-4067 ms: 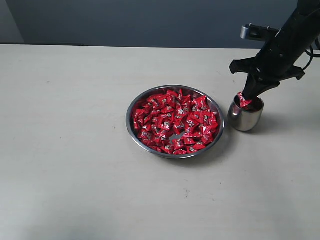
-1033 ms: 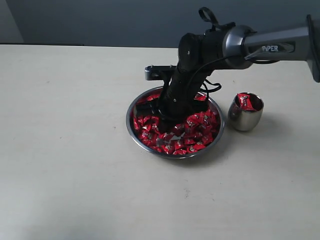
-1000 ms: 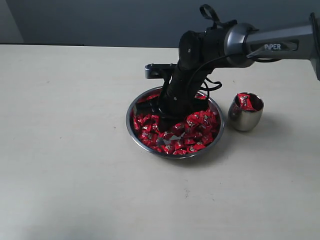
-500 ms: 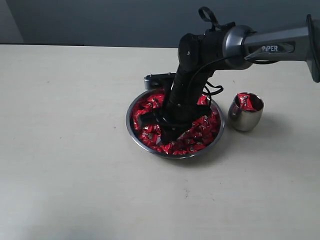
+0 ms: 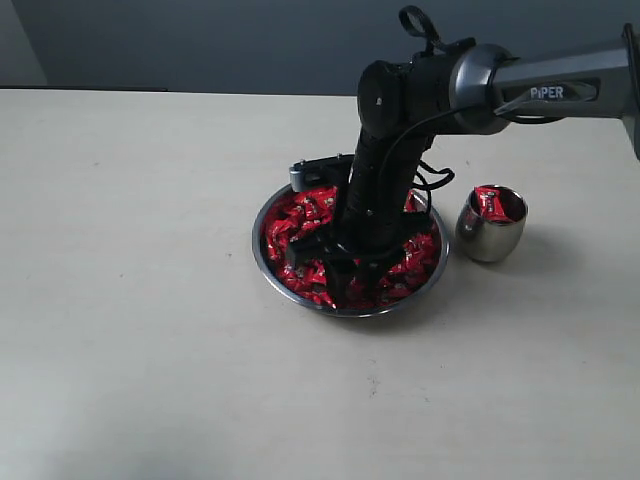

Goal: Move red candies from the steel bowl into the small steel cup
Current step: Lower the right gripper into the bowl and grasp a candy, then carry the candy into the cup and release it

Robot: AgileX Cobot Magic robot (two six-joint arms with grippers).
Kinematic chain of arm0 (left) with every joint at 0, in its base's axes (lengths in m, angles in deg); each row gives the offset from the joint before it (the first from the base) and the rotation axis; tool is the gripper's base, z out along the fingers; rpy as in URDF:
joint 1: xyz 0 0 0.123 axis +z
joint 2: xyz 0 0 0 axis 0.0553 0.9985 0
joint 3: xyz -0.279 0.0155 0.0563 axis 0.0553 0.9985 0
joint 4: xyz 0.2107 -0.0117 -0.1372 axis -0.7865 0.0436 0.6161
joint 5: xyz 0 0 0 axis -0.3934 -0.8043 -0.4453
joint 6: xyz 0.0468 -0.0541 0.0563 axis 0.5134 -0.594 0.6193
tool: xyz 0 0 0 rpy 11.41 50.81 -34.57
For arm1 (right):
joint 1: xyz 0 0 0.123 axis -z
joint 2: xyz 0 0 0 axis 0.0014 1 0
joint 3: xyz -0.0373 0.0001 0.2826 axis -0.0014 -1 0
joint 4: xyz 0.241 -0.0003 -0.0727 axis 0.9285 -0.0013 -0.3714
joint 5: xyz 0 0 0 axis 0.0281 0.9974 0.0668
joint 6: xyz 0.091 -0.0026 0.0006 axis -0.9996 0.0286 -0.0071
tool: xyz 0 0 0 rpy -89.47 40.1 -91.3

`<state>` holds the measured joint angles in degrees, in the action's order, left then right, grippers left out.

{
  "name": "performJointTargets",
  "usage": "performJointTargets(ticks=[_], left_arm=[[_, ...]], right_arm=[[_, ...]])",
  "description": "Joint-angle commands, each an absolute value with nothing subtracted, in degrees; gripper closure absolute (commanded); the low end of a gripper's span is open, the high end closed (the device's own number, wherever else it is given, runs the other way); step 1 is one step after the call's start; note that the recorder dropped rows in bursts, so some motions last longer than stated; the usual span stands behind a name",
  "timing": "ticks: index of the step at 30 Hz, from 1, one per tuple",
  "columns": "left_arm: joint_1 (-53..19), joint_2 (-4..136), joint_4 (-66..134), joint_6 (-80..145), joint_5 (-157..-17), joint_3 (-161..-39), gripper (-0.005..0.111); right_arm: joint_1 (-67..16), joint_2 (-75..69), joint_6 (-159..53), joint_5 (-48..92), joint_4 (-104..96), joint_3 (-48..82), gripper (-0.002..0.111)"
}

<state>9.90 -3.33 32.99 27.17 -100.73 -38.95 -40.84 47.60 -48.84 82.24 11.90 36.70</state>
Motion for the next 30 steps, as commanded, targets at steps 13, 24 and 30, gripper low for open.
performJointTargets(ticks=[13, 24, 30], left_arm=[[10.02, -3.60, 32.87, 27.07, -100.49, -39.43, 0.106], [10.02, -3.60, 32.87, 27.07, -100.49, -39.43, 0.106], [10.02, -3.60, 32.87, 27.07, -100.49, -39.43, 0.106]], right_arm=[[-40.74, 43.22, -48.31, 81.85, 8.06, 36.92, 0.108], [-34.05, 35.36, -48.31, 82.22, 3.91, 36.92, 0.108], [-24.04, 31.19, -48.31, 82.87, 3.91, 36.92, 0.108]])
